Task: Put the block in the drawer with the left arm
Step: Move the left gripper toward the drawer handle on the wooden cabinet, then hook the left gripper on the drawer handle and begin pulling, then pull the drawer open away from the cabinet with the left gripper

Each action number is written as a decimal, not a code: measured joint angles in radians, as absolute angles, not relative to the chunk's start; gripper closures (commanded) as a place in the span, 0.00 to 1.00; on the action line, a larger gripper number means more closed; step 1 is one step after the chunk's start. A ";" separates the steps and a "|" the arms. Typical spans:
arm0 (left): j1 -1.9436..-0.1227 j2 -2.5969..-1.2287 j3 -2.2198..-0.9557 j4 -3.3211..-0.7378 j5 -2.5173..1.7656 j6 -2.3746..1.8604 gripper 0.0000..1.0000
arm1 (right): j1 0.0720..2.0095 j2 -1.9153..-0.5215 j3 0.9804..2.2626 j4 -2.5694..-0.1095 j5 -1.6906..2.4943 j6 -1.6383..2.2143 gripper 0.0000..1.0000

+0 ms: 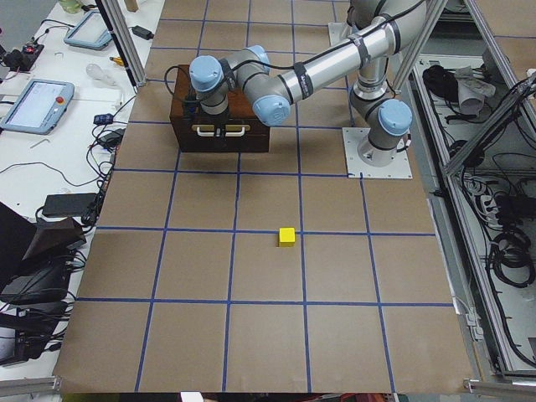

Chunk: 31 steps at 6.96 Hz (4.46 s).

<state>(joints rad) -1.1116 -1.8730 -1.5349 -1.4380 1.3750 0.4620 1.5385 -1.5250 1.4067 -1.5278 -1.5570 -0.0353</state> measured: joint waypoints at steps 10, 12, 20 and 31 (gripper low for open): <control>-1.108 -1.968 -1.573 -1.387 1.282 0.470 0.00 | 1.538 -1.525 1.407 -1.528 -1.557 -0.035 0.00; -1.108 -1.976 -1.576 -1.385 1.278 0.471 0.00 | 1.538 -1.525 1.407 -1.528 -1.556 -0.035 0.00; -1.106 -1.988 -1.595 -1.325 1.288 0.477 0.00 | 1.539 -1.525 1.407 -1.528 -1.556 -0.035 0.00; -1.023 -1.978 -1.583 -1.319 1.376 0.488 0.00 | 1.538 -1.525 1.407 -1.528 -1.556 -0.035 0.00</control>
<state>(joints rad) -1.0228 -1.9776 -1.5829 -1.3192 1.3757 0.4885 1.5381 -1.5254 1.4067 -1.5279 -1.5565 -0.0353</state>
